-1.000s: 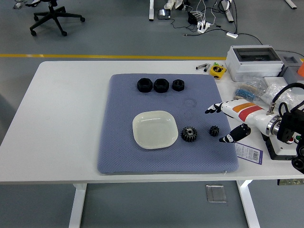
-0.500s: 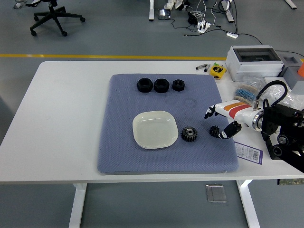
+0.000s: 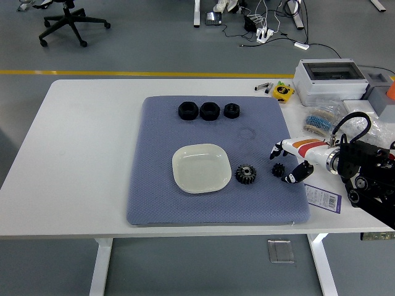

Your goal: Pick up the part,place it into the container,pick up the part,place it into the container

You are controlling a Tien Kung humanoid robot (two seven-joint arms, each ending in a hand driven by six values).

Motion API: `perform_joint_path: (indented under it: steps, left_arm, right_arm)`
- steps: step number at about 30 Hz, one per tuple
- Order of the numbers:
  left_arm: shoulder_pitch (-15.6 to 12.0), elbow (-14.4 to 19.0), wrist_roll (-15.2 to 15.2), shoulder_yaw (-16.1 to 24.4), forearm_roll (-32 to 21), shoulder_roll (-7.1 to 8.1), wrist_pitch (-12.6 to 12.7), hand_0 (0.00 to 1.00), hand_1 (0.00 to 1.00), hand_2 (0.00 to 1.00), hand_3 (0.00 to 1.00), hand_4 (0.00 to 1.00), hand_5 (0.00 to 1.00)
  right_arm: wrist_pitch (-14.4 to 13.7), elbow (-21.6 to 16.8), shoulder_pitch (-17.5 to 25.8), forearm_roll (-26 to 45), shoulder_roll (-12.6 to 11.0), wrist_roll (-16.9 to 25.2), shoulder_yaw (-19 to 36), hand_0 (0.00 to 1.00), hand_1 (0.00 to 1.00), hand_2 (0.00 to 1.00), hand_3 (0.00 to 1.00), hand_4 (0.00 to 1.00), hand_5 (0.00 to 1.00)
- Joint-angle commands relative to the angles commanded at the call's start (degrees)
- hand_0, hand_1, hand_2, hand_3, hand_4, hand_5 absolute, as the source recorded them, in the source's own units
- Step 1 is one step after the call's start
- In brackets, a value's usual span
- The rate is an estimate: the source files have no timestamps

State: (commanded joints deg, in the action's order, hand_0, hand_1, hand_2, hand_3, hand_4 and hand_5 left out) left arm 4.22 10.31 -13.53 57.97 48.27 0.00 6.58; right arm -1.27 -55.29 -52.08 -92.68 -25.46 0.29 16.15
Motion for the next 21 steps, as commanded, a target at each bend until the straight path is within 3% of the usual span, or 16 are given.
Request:
perform_joint_path:
  steps: [11, 12, 21]
  left_arm:
    - [0.3, 0.0, -0.1, 0.1, 0.3, 0.0, 0.1, 0.831, 0.767, 0.798, 0.579, 0.497, 0.737]
    - [0.3, 0.0, -0.1, 0.2, 0.4, 0.0, 0.1, 0.832, 0.768, 0.799, 0.578, 0.496, 0.736]
    - [0.6, 0.0, -0.5, 0.4, 1.2, 0.0, -0.1, 0.832, 0.769, 0.799, 0.578, 0.495, 0.736]
  right_arm:
    - [-0.3, 1.7, 0.0, 0.4, 0.5, 0.2, -1.0, 0.657, 0.666, 0.686, 0.607, 0.775, 0.125]
    - [-0.4, 1.9, 0.1, 0.4, 0.5, 0.2, -1.1, 0.62, 0.608, 0.613, 0.544, 0.71, 0.139]
    - [-1.4, 3.0, 0.8, 1.0, 0.9, 0.8, -1.5, 0.6, 0.596, 0.597, 0.539, 0.7, 0.147]
